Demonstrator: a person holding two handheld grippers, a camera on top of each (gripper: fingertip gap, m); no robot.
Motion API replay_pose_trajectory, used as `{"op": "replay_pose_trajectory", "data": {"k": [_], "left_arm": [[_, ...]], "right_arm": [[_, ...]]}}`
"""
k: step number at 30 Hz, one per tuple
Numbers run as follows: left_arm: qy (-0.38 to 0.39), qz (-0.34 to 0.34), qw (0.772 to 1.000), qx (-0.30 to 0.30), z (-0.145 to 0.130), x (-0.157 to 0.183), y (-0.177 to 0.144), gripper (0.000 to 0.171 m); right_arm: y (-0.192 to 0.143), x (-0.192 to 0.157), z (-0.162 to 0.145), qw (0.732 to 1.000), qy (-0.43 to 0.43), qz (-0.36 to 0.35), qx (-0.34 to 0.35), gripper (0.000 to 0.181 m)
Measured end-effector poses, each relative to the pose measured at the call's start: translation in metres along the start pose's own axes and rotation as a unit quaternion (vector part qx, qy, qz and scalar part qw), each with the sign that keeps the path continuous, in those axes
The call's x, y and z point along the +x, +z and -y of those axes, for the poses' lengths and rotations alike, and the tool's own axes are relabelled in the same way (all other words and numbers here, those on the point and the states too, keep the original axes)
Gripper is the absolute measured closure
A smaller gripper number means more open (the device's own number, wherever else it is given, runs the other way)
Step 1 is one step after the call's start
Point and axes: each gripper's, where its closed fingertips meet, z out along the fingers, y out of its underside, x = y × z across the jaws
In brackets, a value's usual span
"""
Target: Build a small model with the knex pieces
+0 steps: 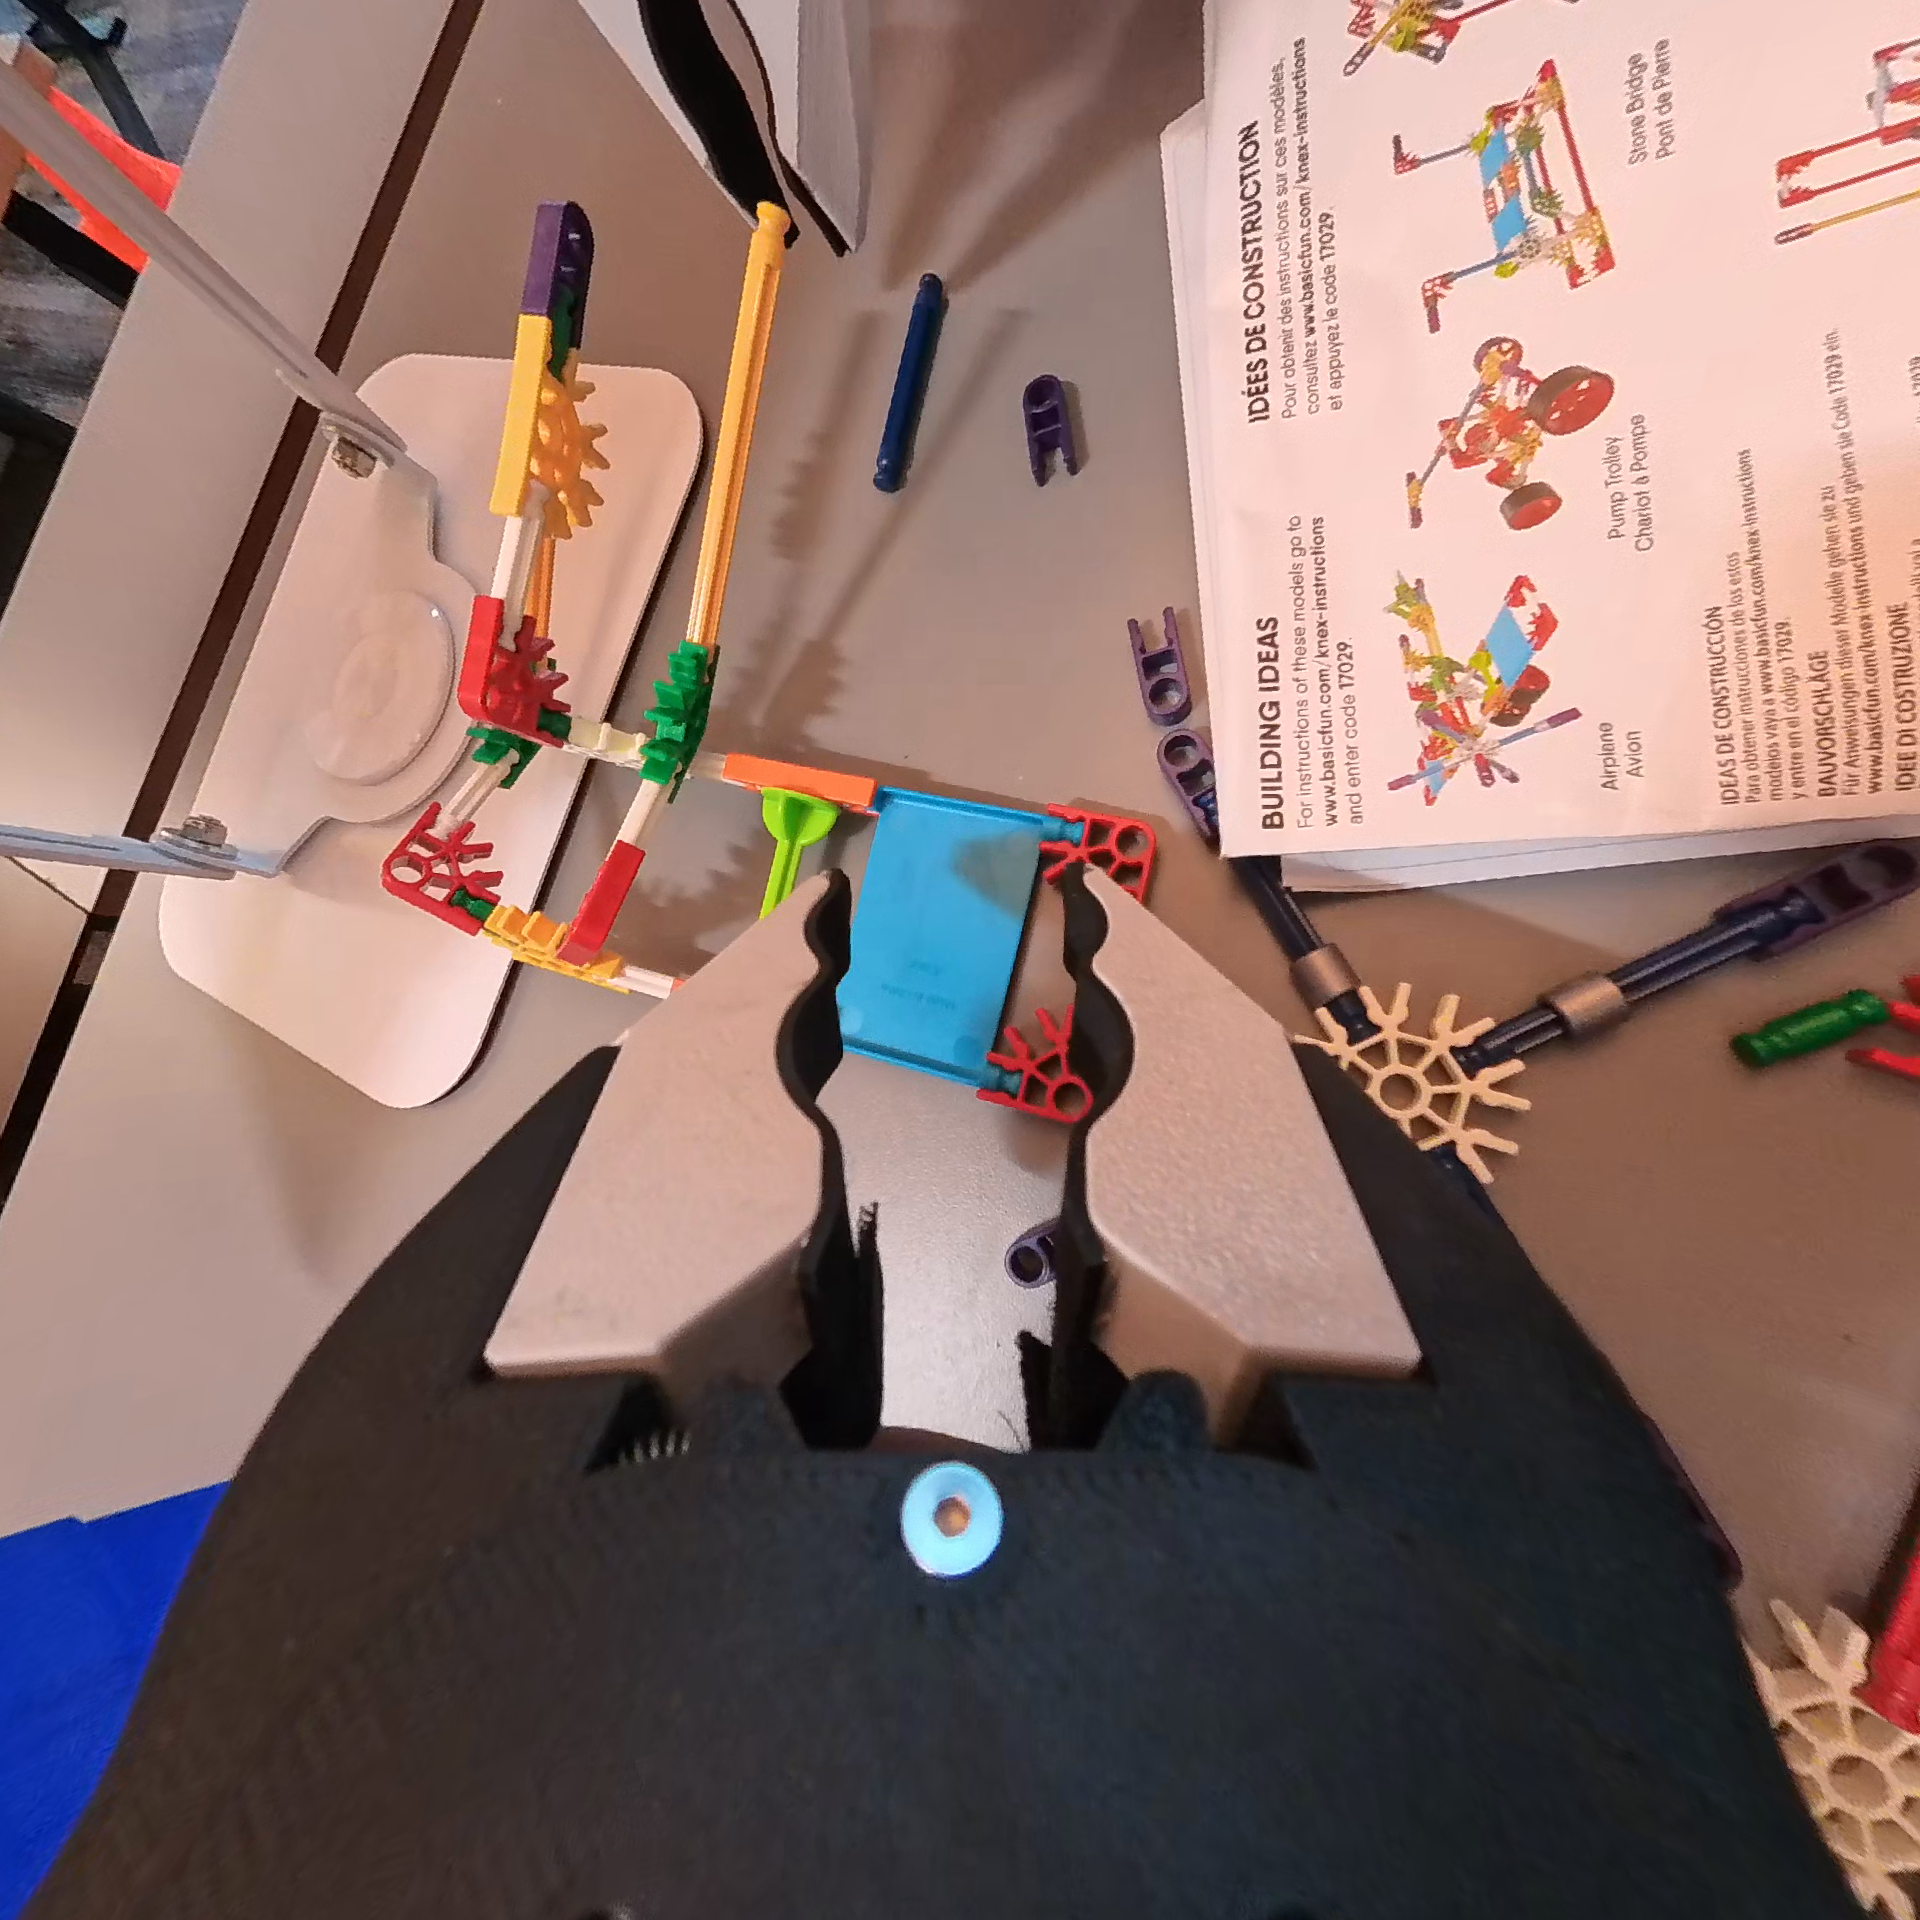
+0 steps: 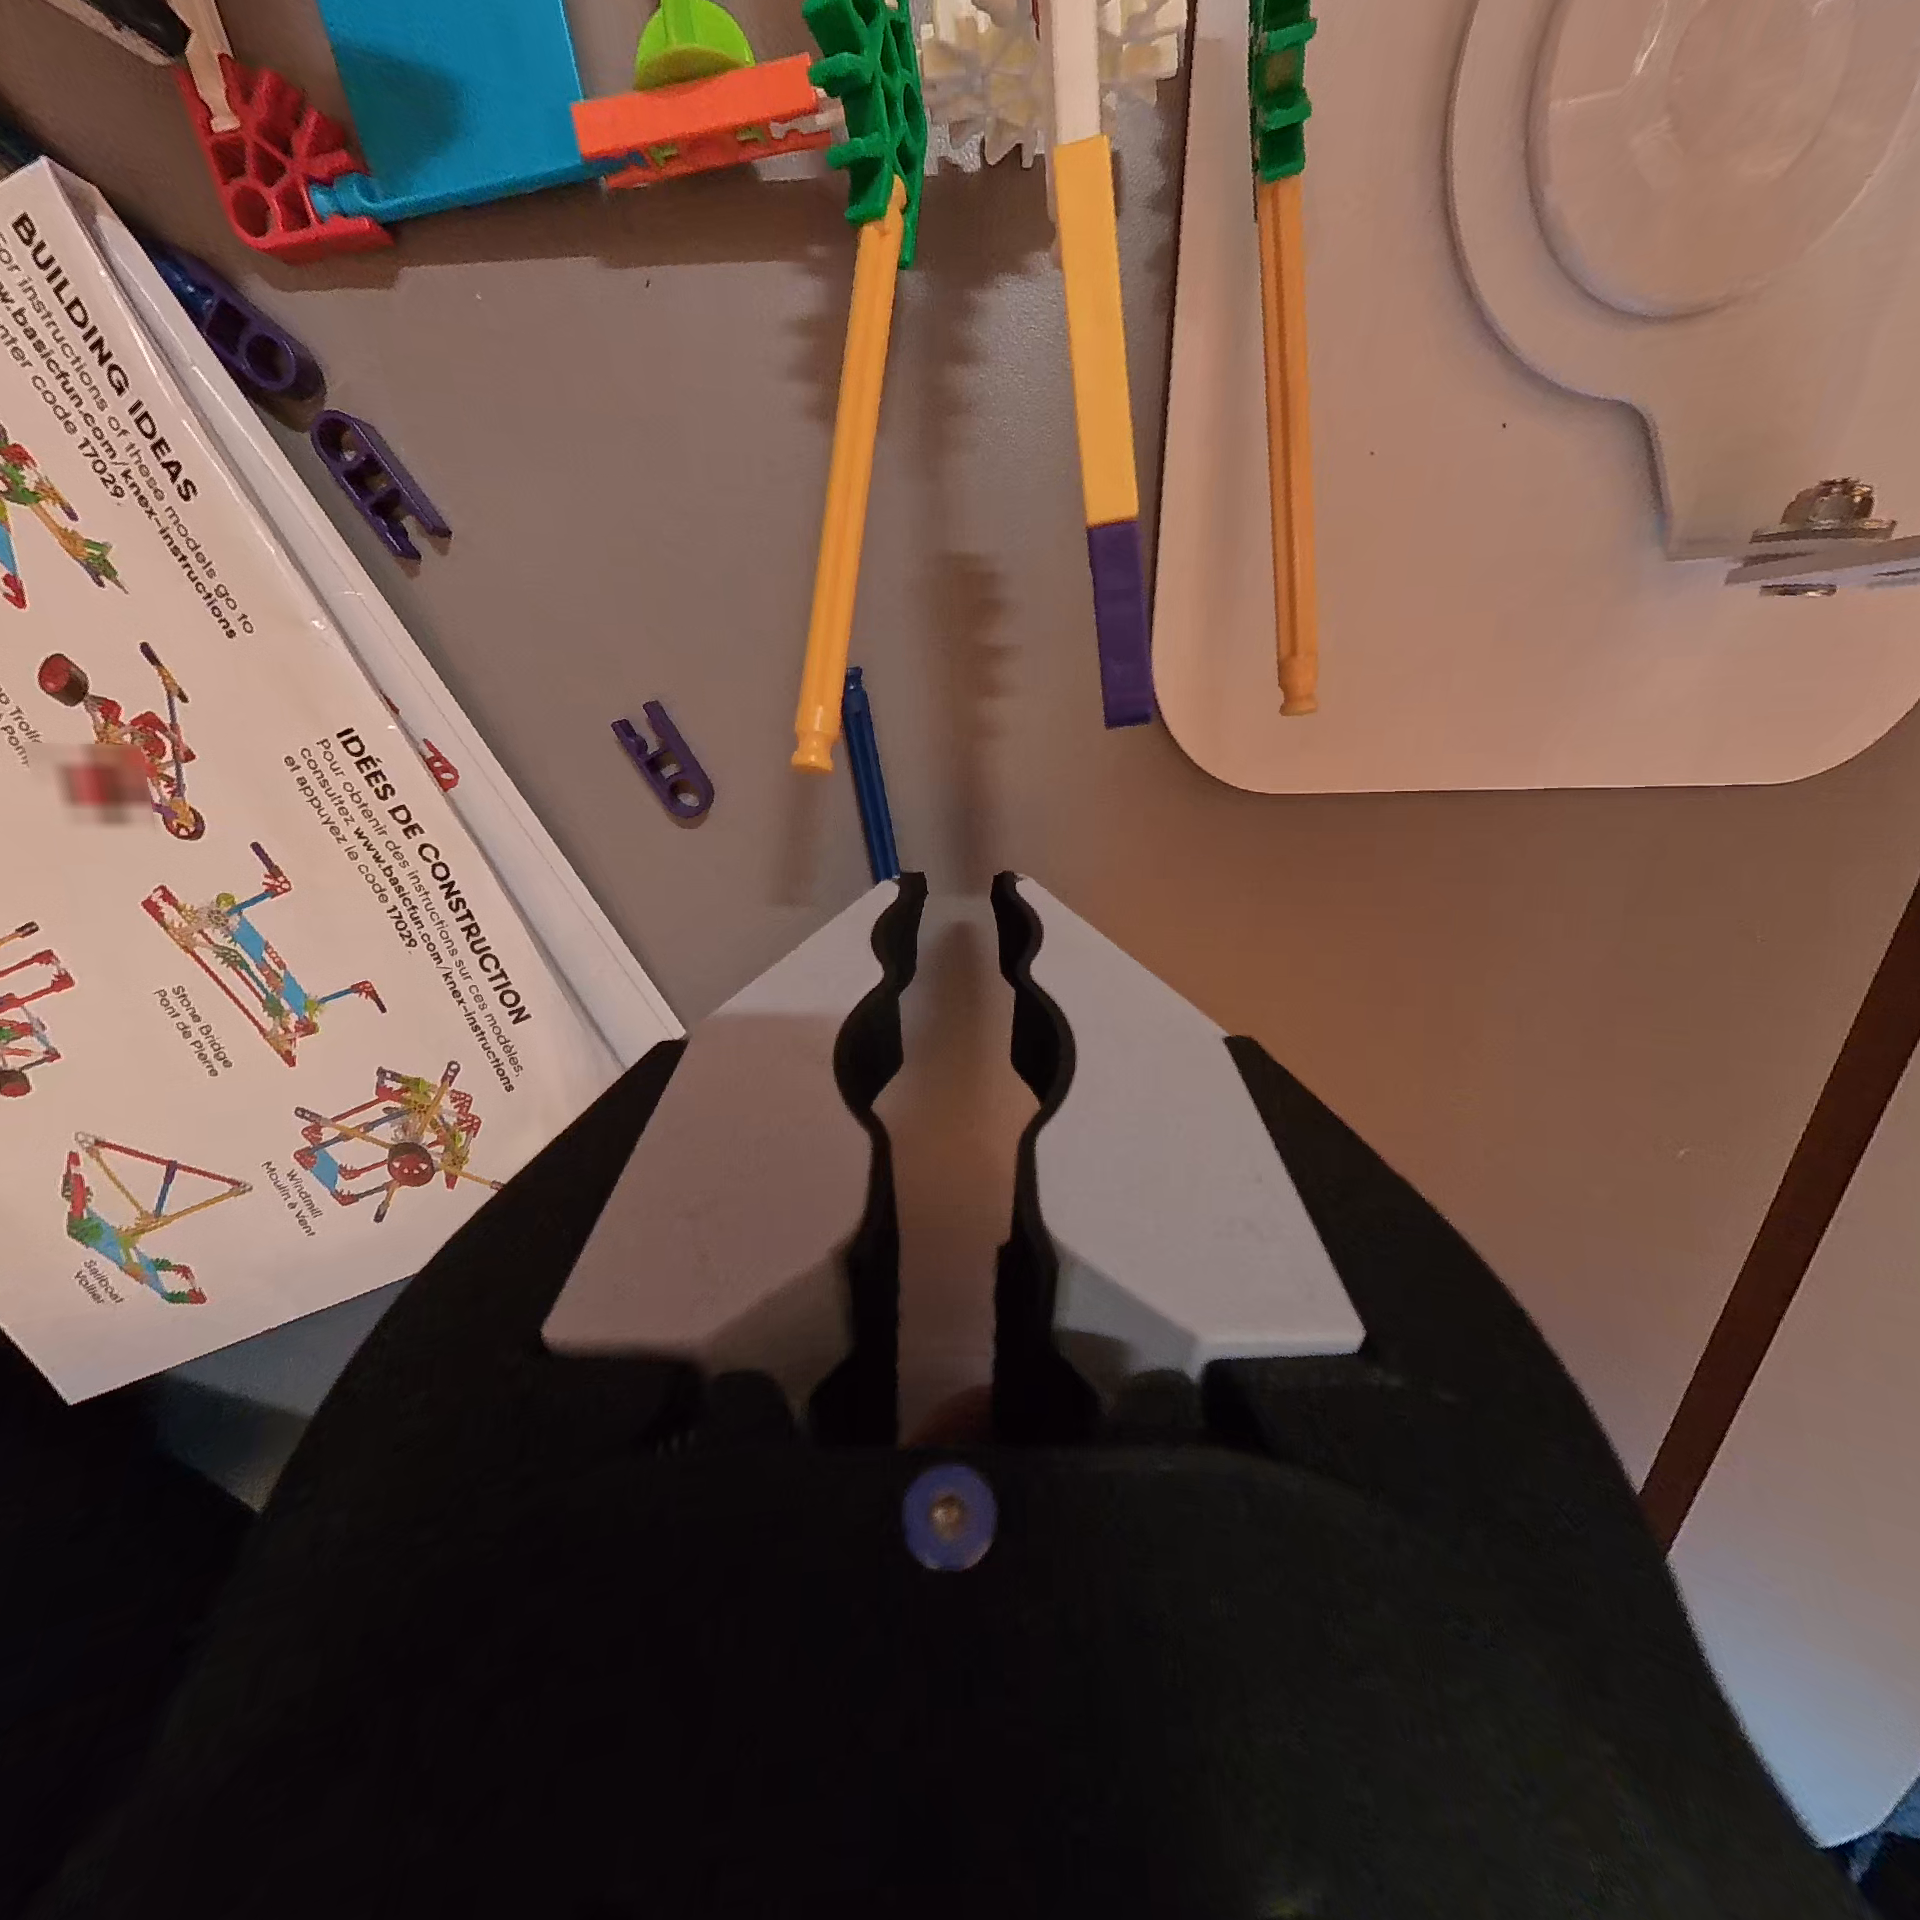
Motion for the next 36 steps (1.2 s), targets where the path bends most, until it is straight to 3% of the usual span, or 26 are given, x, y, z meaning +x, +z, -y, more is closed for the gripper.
{"op": "replay_pose_trajectory", "data": {"k": [30, 32, 36], "left_arm": [[-0.001, -0.007, 1.000, 0.001, 0.000, 0.003, 0.001, 0.132], [-0.003, -0.021, 1.000, 0.010, 0.003, 0.007, 0.000, 0.132], [-0.008, -0.122, 0.990, 0.066, 0.023, 0.043, -0.010, 0.128]], "right_arm": [[-0.003, 0.002, -0.001, 1.000, 0.001, -0.008, 0.000, 0.166], [-0.003, 0.002, -0.001, 1.000, 0.001, -0.009, 0.001, 0.166], [-0.003, 0.002, 0.000, 1.000, 0.000, -0.008, 0.001, 0.166]]}}
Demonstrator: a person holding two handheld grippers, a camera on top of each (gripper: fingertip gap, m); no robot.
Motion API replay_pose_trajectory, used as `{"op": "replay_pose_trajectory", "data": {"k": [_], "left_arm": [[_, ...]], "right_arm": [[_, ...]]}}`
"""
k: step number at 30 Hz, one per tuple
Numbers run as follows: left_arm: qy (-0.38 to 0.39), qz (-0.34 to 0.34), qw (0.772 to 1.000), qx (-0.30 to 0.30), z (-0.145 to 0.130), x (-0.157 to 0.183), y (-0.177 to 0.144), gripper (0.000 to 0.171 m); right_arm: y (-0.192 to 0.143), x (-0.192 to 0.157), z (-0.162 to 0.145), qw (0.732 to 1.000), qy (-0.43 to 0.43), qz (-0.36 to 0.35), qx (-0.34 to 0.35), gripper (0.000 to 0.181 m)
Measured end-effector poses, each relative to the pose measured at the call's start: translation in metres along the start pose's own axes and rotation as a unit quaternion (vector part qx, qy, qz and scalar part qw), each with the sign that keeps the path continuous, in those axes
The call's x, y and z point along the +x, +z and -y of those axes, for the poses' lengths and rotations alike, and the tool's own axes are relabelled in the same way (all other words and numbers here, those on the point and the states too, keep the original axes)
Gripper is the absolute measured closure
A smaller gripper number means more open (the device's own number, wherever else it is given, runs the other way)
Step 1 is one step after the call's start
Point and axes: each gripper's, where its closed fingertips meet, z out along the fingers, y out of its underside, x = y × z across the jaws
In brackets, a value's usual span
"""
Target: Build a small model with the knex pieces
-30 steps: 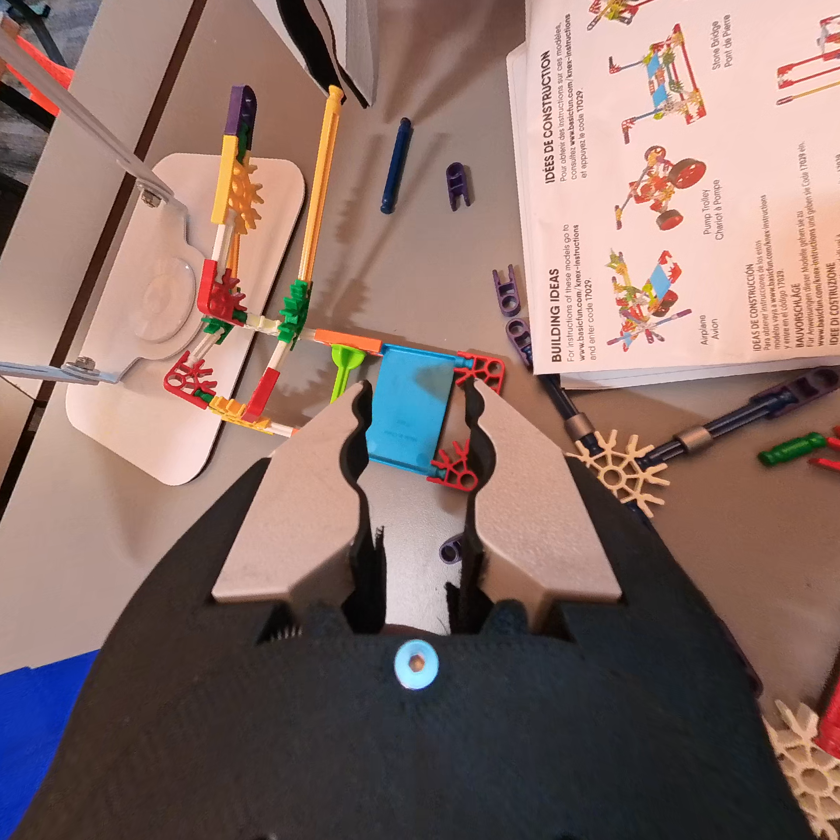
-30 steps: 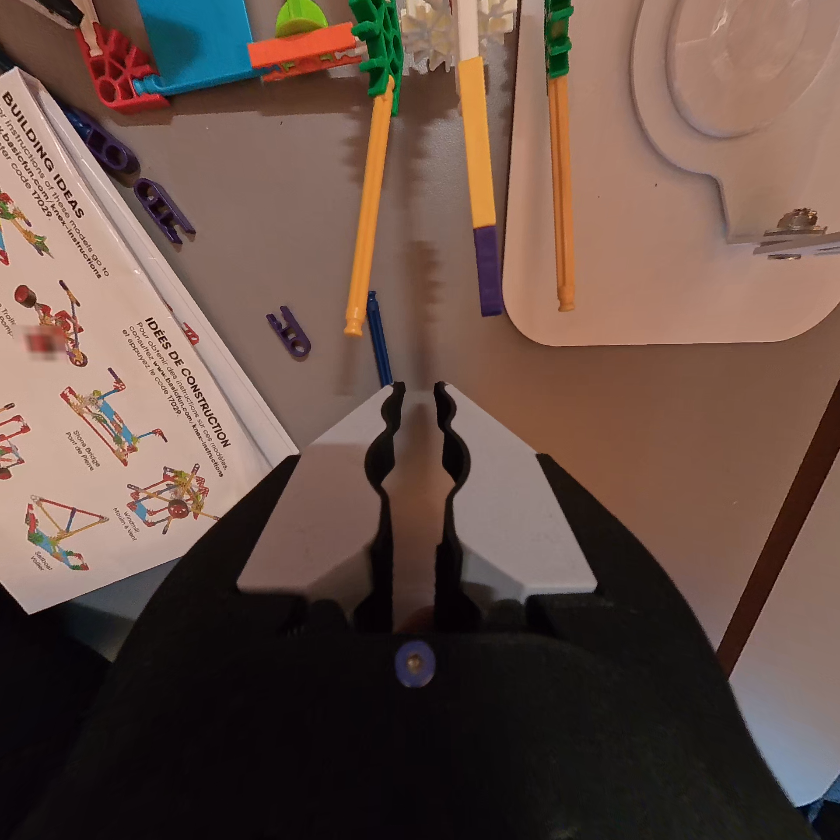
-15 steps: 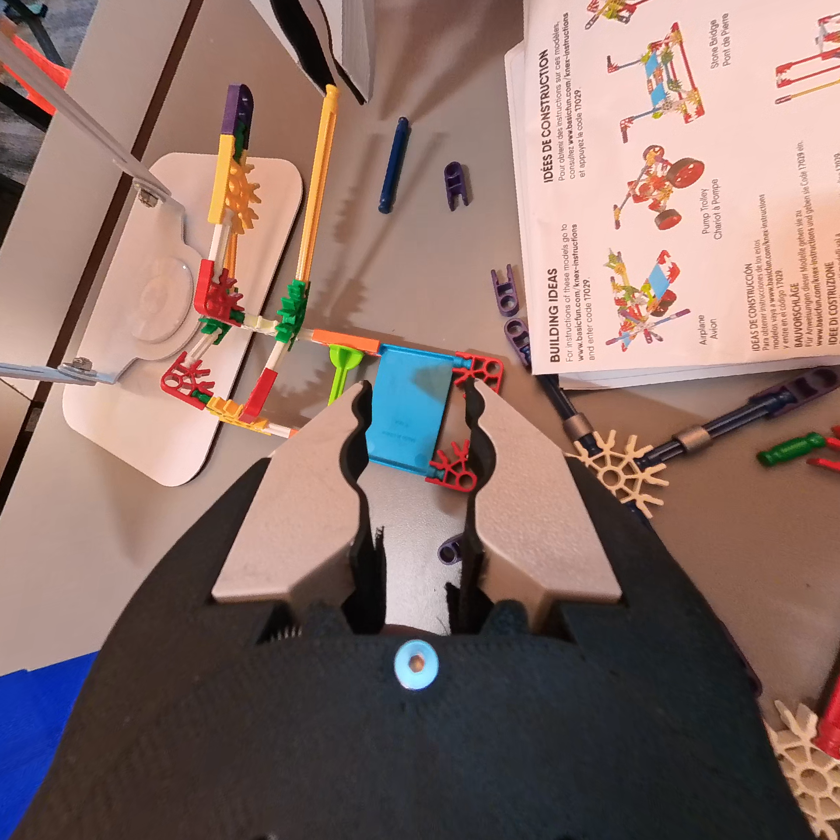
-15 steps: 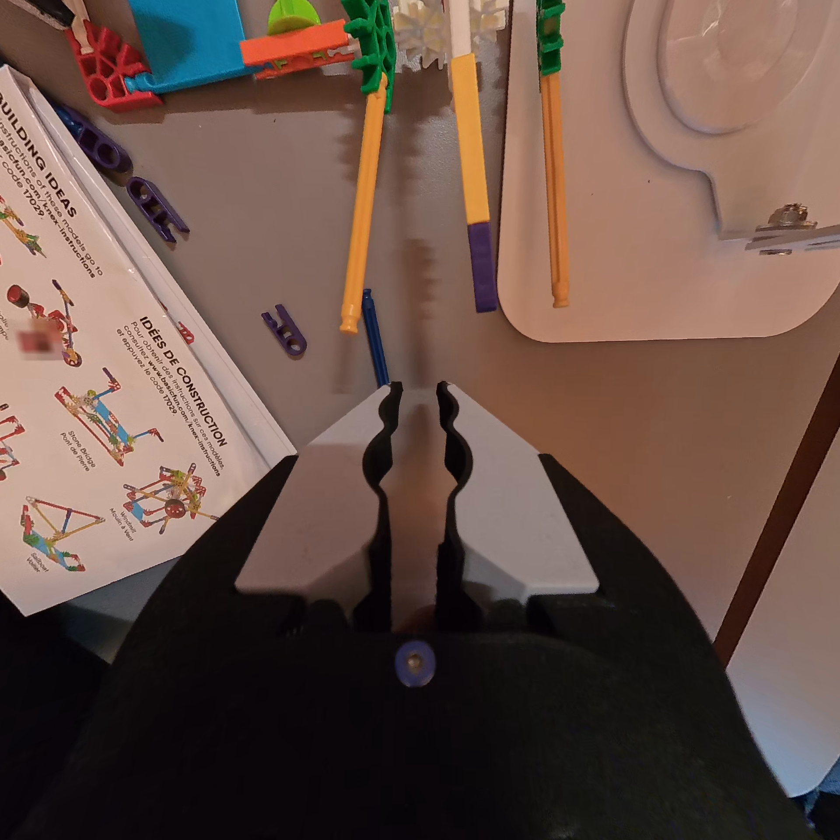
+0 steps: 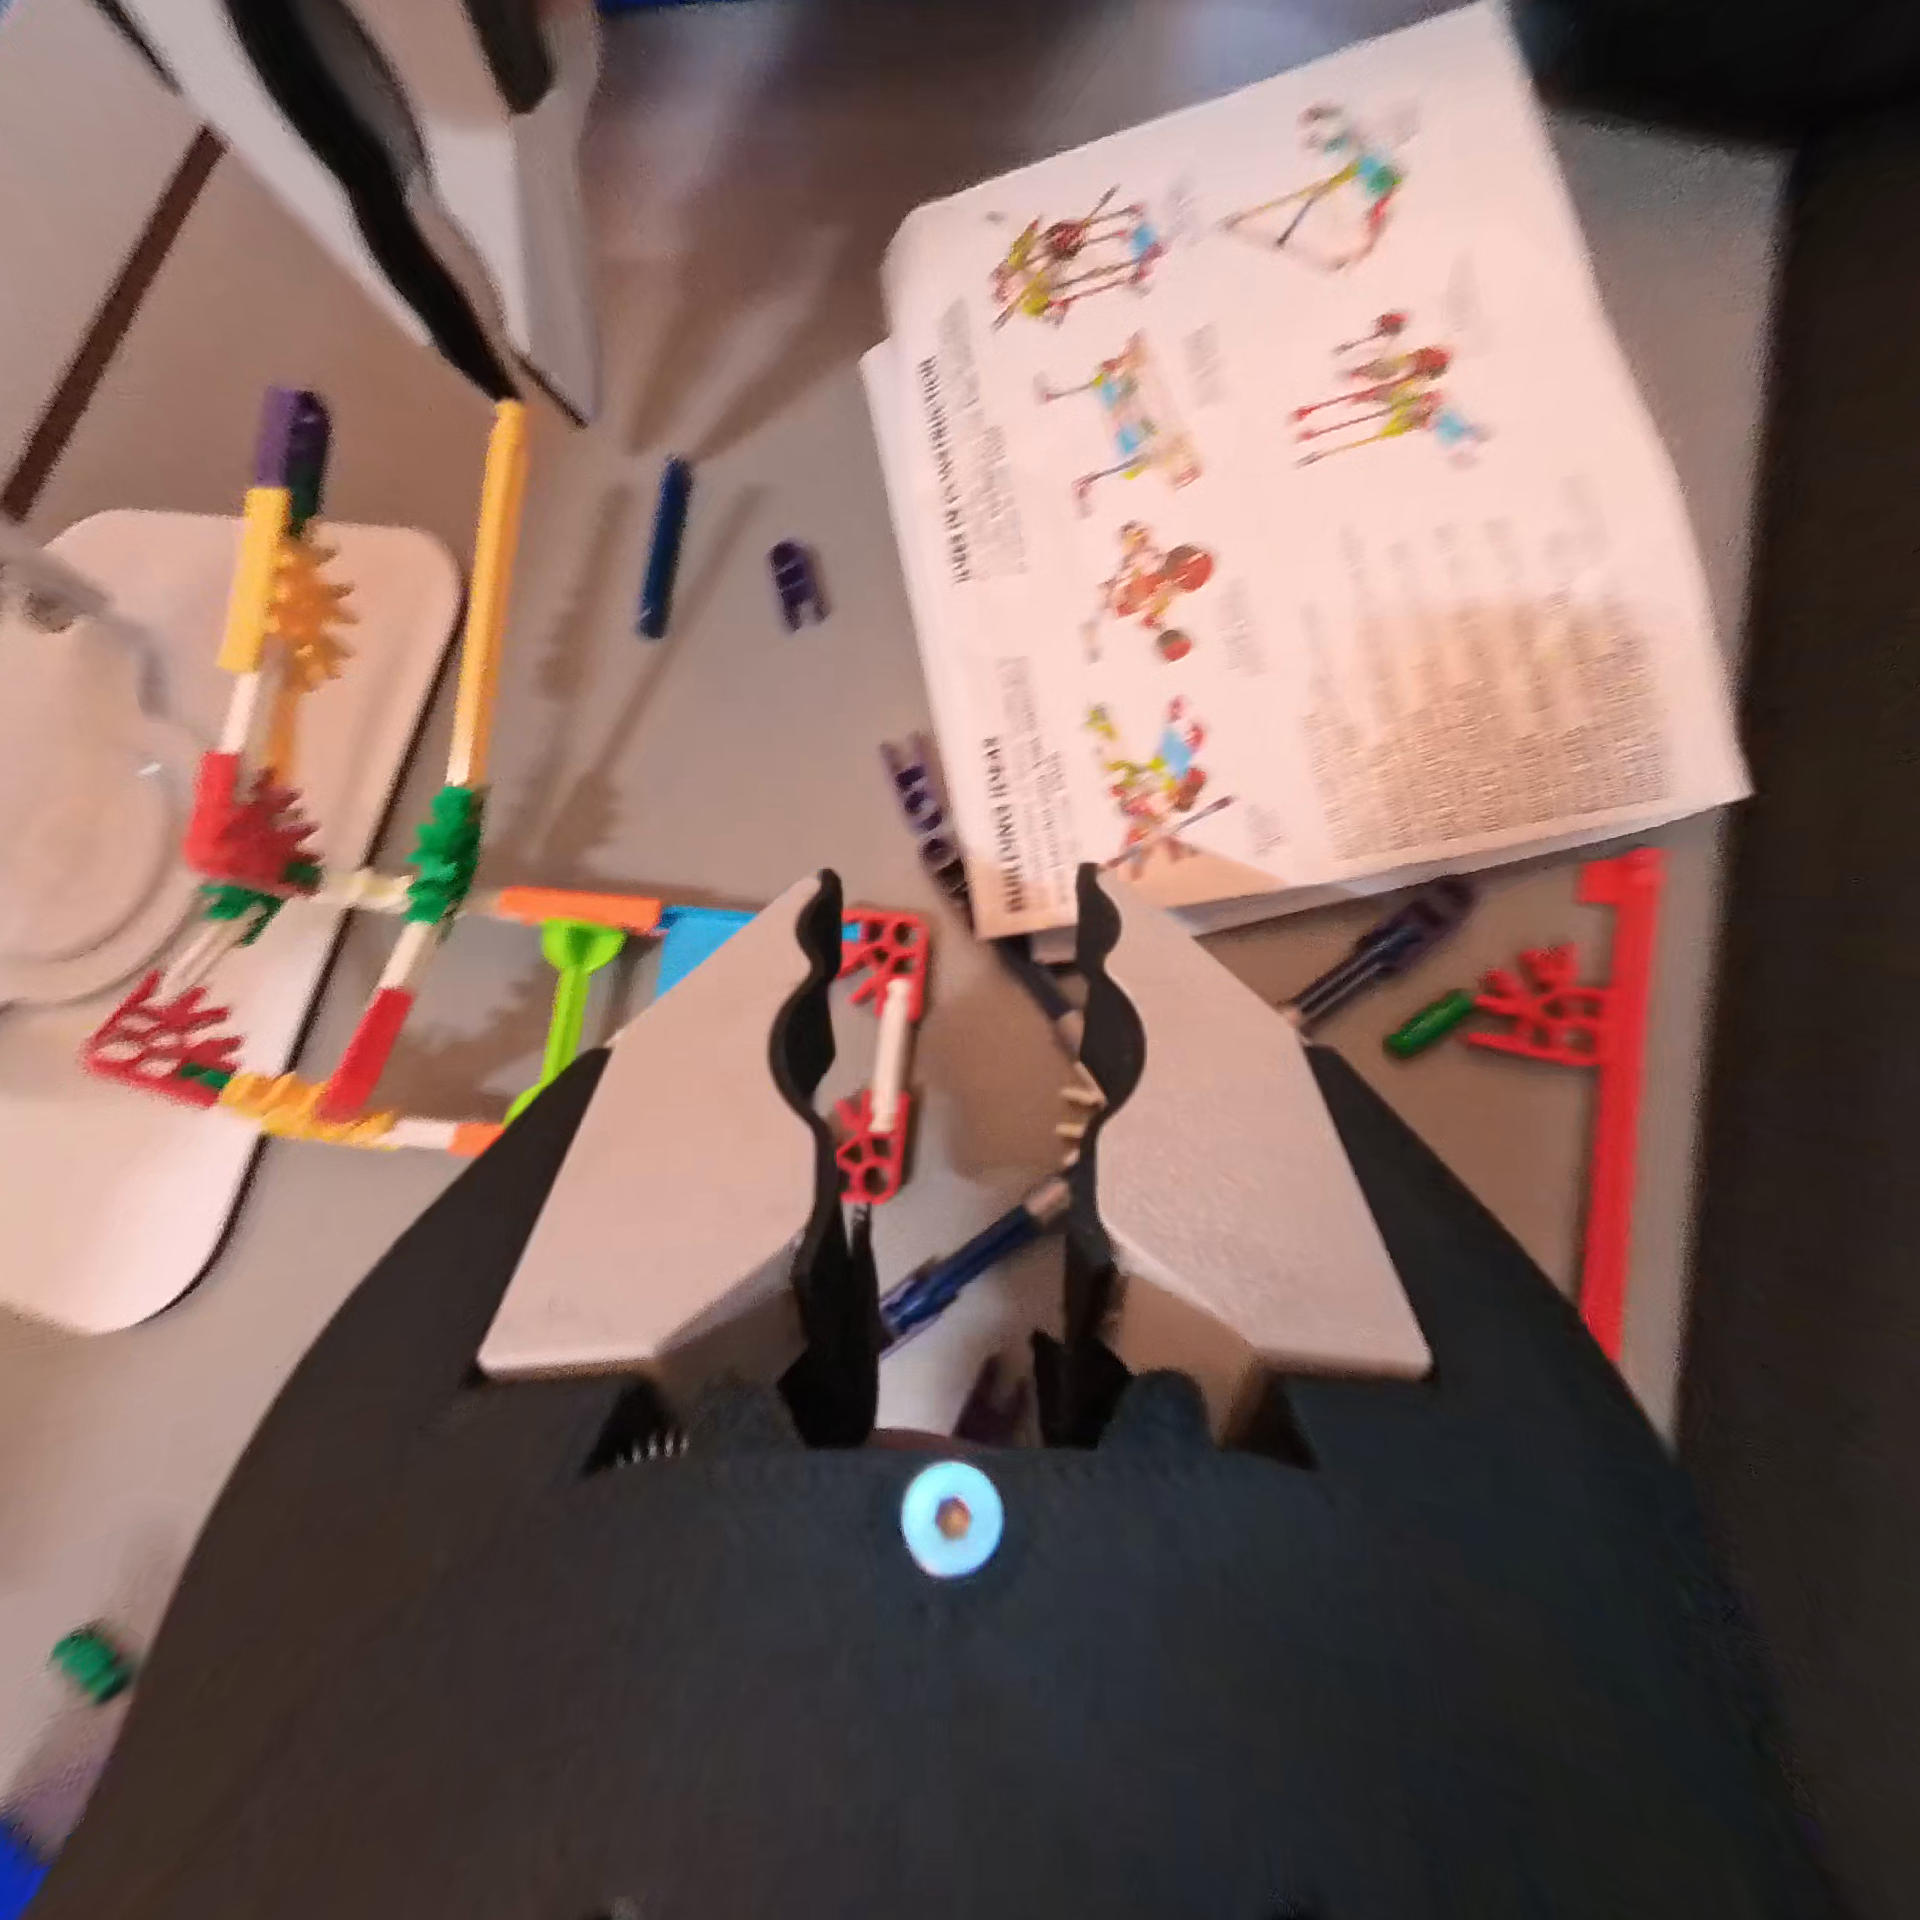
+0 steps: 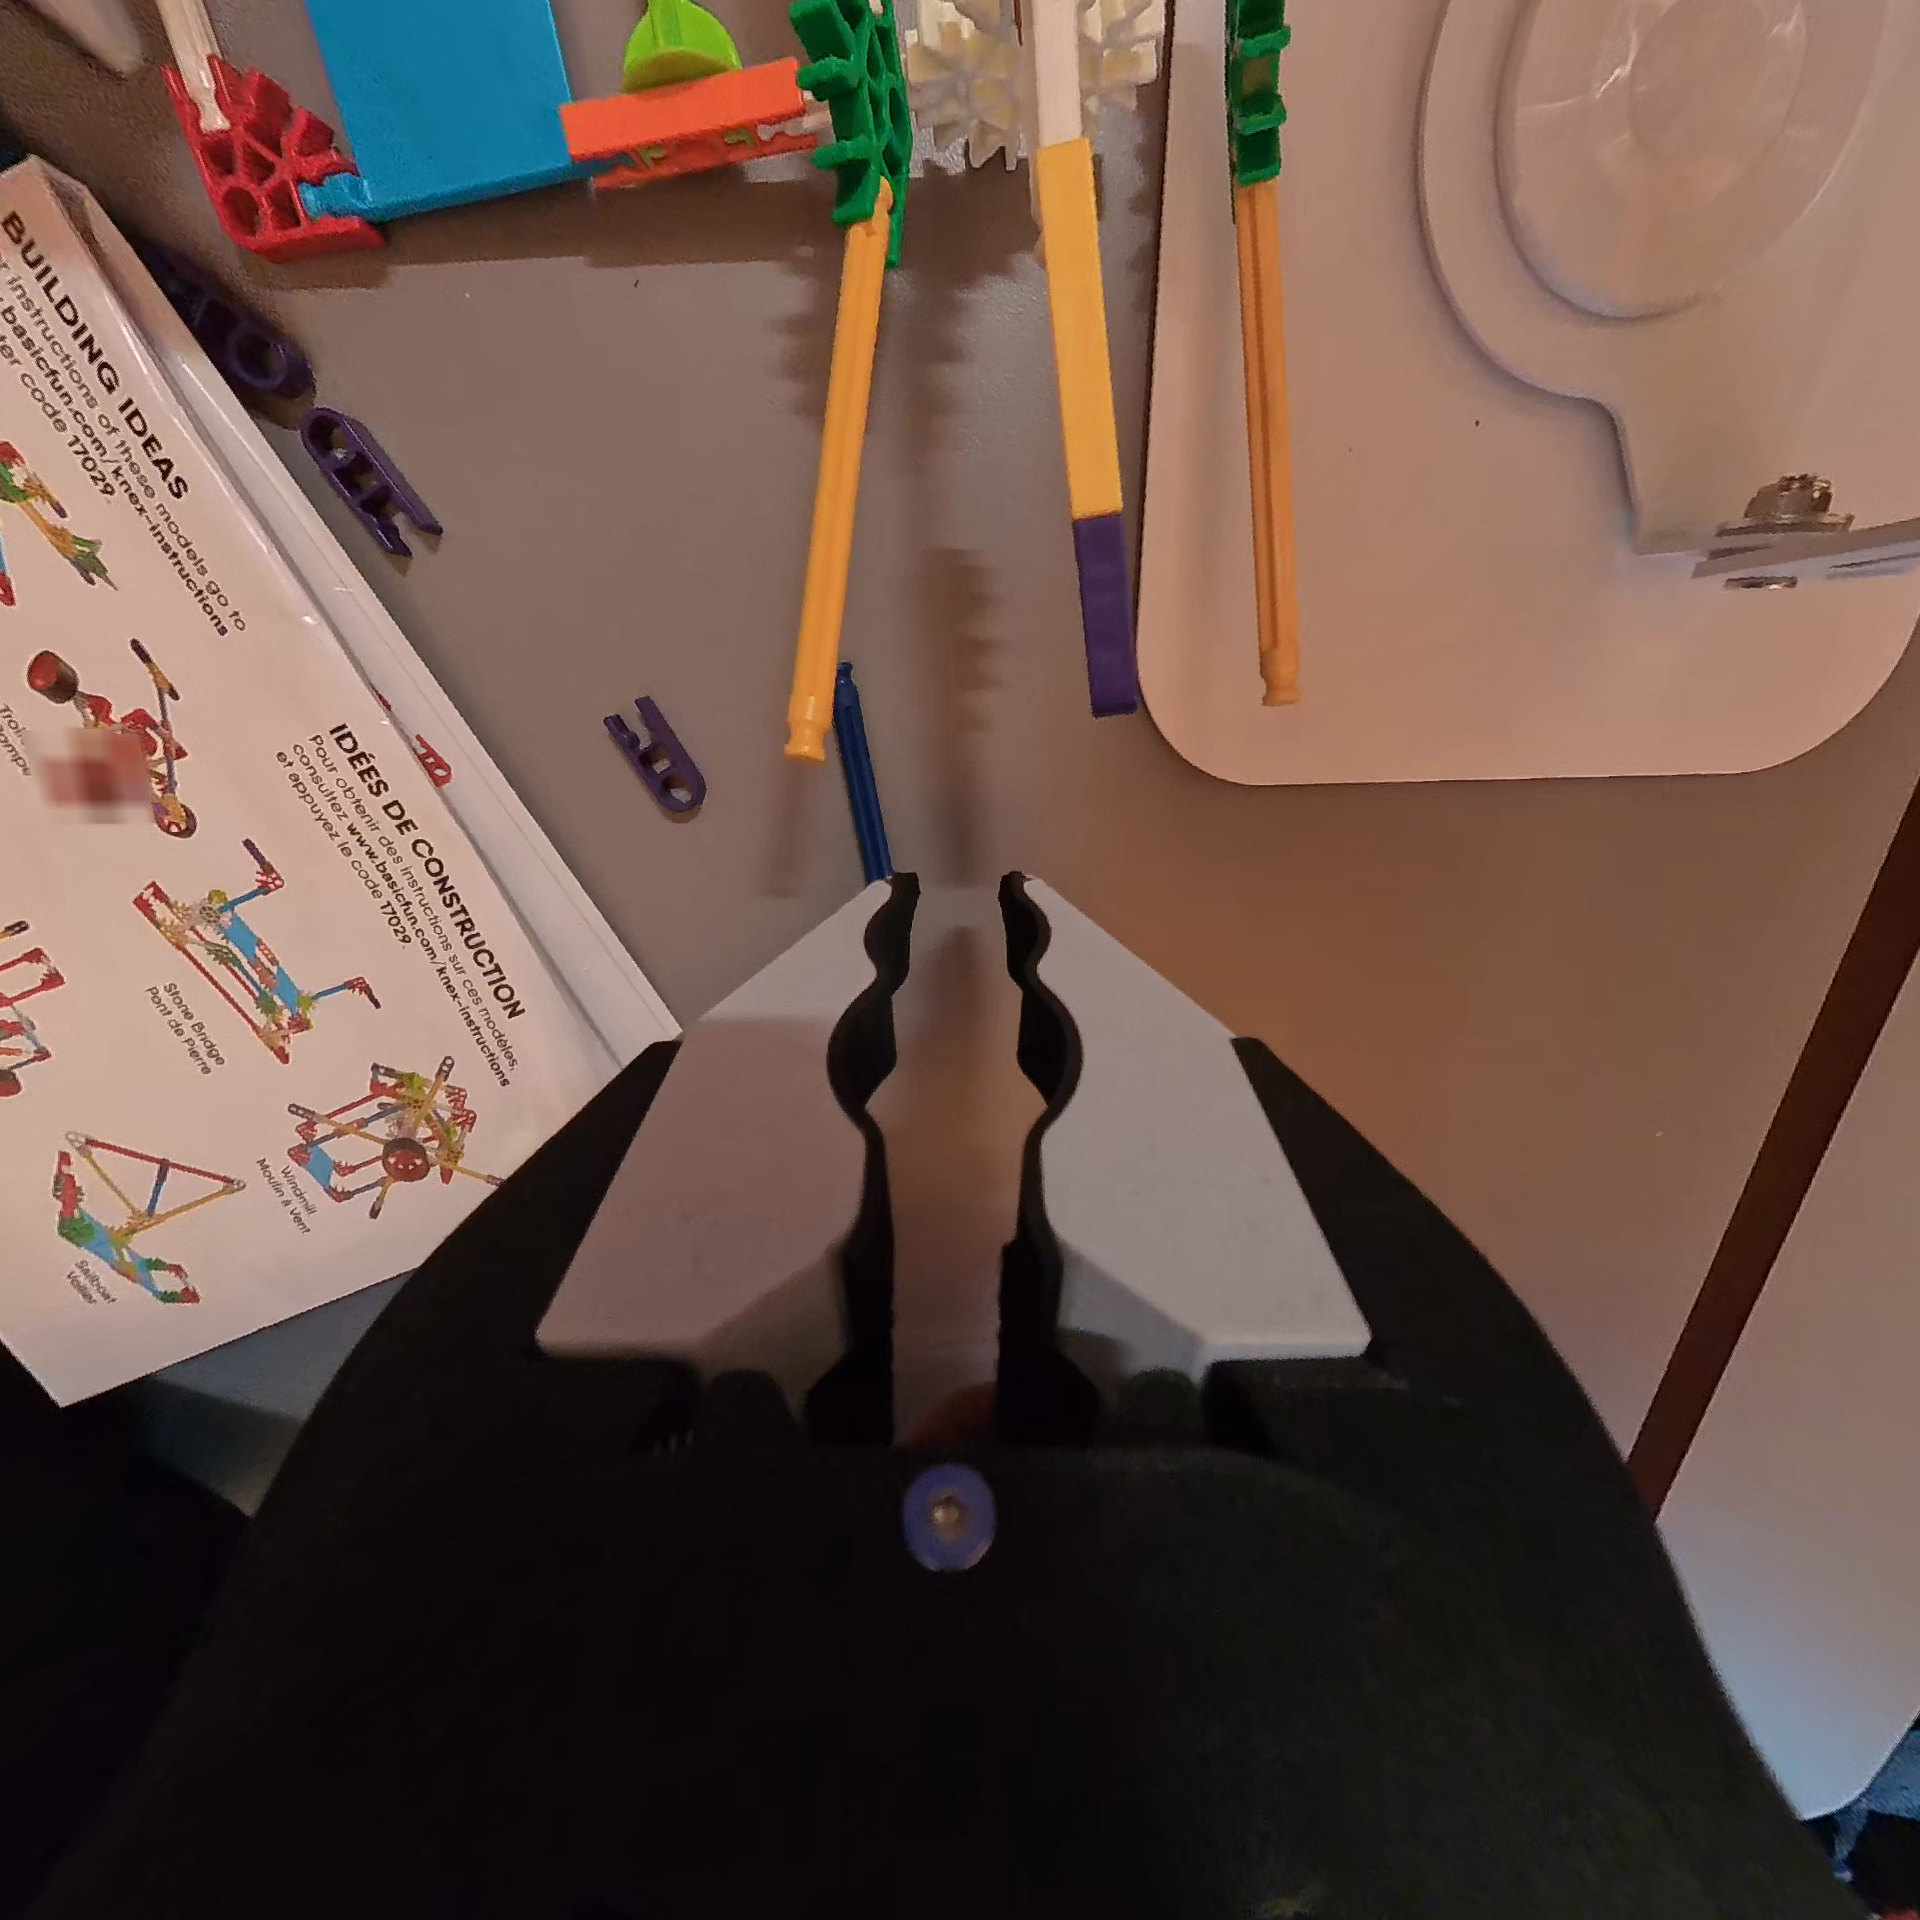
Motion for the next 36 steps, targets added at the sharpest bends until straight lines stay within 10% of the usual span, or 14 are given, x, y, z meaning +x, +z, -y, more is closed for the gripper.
{"op": "replay_pose_trajectory", "data": {"k": [36], "left_arm": [[-0.008, -0.030, 0.995, 0.100, 0.037, 0.013, 0.013, 0.170]], "right_arm": [[0.000, -0.003, 0.003, 1.000, -0.007, 0.004, 0.001, 0.167]]}}
